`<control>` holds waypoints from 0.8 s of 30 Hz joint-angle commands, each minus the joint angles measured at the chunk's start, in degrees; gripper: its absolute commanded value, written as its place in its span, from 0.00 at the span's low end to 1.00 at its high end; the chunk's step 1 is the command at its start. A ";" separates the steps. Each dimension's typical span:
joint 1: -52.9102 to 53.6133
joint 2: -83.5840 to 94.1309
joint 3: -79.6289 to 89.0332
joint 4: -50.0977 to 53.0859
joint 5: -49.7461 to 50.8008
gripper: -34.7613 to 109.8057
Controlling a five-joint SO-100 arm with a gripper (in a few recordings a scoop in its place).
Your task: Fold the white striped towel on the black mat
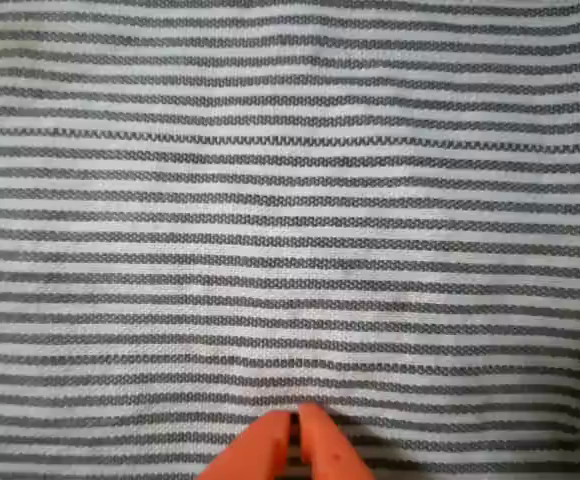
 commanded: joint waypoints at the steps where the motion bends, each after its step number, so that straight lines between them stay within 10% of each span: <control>1: 0.53 0.35 0.88 0.09 -1.93 0.24; 24: -3.25 -8.88 -8.35 -1.23 -0.44 0.24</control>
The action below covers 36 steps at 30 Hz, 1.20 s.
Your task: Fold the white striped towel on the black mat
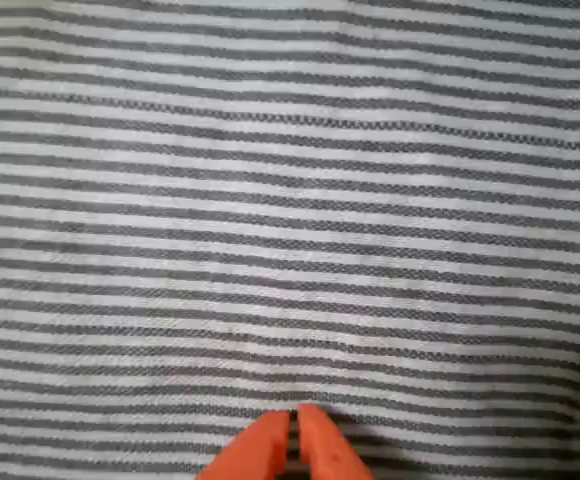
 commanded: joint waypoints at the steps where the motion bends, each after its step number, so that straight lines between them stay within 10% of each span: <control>1: -1.14 -2.46 -3.87 -0.35 0.79 0.24; 36: -20.74 -43.07 -34.54 -8.26 21.53 0.24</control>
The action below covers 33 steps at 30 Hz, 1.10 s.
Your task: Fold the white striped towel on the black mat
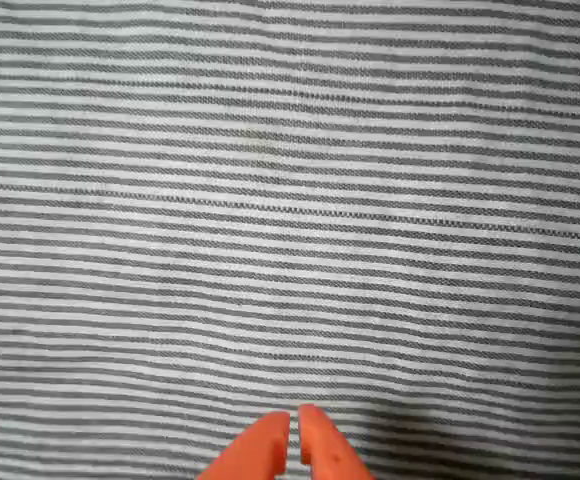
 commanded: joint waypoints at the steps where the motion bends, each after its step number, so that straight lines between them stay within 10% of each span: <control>1: -2.29 -3.34 -4.92 -0.79 2.29 0.24; 33: -19.60 -45.53 -47.11 -2.20 19.95 0.26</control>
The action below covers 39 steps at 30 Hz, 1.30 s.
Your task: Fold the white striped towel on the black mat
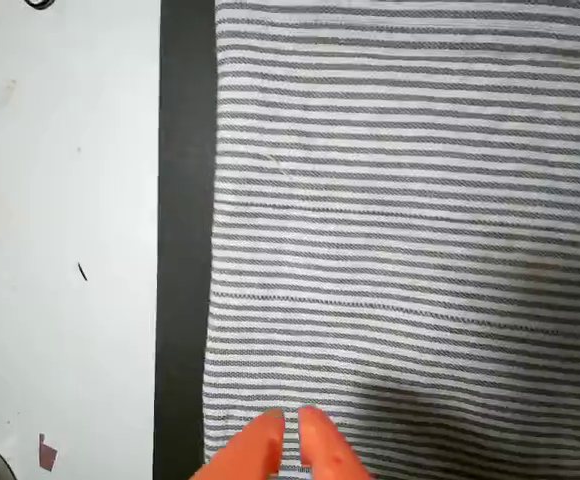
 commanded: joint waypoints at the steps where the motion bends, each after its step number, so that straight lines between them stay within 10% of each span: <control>1: -0.70 -3.25 -5.62 -0.18 1.32 0.27; 39: -0.09 -45.26 -35.95 1.23 0.70 0.35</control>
